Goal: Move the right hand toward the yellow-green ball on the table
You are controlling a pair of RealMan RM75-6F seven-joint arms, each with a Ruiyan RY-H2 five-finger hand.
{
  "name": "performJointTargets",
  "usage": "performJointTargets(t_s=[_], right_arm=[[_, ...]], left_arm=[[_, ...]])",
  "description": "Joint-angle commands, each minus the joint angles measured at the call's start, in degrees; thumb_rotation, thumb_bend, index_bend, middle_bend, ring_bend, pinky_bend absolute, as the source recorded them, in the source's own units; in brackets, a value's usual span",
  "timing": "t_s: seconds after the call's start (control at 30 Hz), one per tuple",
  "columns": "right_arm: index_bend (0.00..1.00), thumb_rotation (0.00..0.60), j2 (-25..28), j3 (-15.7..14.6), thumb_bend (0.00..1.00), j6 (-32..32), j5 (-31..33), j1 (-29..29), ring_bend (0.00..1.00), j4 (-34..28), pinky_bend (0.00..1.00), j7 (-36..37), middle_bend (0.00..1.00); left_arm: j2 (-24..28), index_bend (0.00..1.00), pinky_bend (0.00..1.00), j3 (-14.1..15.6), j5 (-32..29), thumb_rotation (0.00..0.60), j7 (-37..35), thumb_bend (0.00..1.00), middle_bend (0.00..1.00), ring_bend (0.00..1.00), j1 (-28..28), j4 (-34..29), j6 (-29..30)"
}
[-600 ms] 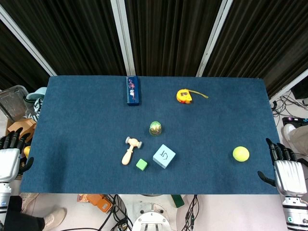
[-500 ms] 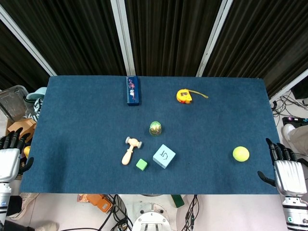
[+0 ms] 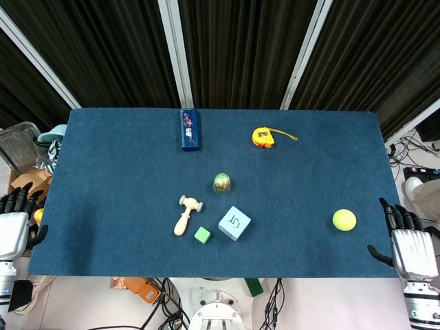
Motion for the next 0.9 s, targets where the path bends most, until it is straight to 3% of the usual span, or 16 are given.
performJointTargets(t_s=[0.03,0.4,0.7,0.9], right_arm=[[0.04,0.6,0.4,-0.3,0.25,-1.0,0.1,0.3,0.19,-0.2,0.23,0.4,0.25],[0.05,0.6,3.0,0.5,0.25,-12.3,8.0,4.9,0.19,1.9,0.23,1.8,0.25],[0.06,0.6,1.3,1.8,0.25,-21.2,17.5,8.2,0.19,8.4,0.23,4.6,0.25],[0.12,0.6,-1.6,2.8,0.25,-25.1,19.7,10.8,0.23,13.4,0.23,6.2,0.25]], left_arm=[[0.0,0.14,0.11,0.0,-0.1,0.6,0.0,0.28,0.0,0.0,0.0,-0.1,0.1],[-0.3,0.14,0.11,0.2,0.2,0.6,0.7,0.28,0.0,0.0,0.0,-0.3,0.0],[-0.2,0.14,0.11,0.2,-0.2,0.6,0.8,0.28,0.0,0.0,0.1,-0.4,-0.1],[-0.4,0.14,0.11,0.2,-0.2,0.6,1.2,0.28,0.0,0.0,0.1,-0.4,0.0]])
